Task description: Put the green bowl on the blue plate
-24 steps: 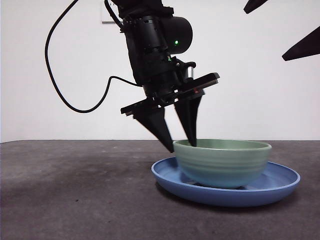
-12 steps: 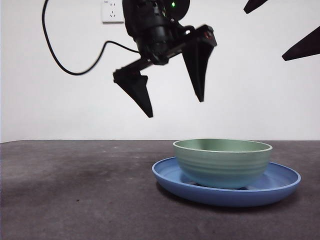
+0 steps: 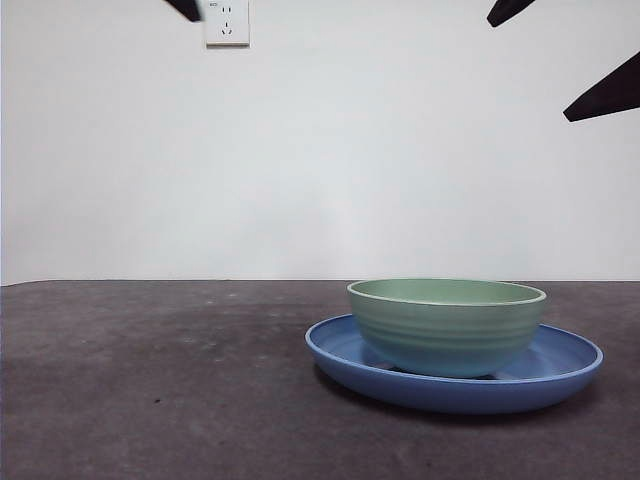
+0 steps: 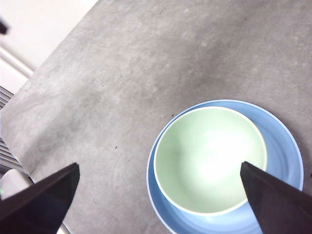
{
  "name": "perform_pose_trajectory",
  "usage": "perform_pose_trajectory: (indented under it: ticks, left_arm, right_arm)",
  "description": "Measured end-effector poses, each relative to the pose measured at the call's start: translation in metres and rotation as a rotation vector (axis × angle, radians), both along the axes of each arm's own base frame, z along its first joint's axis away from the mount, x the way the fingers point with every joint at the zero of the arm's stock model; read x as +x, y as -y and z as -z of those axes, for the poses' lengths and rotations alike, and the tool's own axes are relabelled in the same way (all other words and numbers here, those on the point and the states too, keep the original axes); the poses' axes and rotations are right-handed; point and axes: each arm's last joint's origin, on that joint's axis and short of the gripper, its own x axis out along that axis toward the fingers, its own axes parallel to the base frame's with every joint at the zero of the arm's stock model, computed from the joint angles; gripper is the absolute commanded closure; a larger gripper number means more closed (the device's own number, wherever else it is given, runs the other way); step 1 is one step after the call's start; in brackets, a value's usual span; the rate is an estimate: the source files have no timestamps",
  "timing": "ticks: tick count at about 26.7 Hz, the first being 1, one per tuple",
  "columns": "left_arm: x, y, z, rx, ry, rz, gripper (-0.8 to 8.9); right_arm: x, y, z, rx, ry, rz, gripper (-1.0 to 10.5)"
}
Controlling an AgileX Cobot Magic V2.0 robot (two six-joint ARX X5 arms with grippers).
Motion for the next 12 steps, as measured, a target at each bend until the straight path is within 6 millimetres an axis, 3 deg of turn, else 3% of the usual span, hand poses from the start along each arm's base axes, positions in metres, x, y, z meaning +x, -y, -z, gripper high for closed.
perform_pose_trajectory:
  ticks: [5, 12]
  left_arm:
    - [-0.049, -0.038, 0.015, -0.134, 0.102, 0.13, 1.84]
    - [-0.066, -0.052, 0.051, -0.172, 0.14, 0.165, 1.84]
  right_arm:
    - [0.0, 0.0, 0.0, 0.0, 0.0, 0.0, 3.7]
    - [0.0, 0.0, 0.0, -0.001, -0.003, 0.0, 3.7]
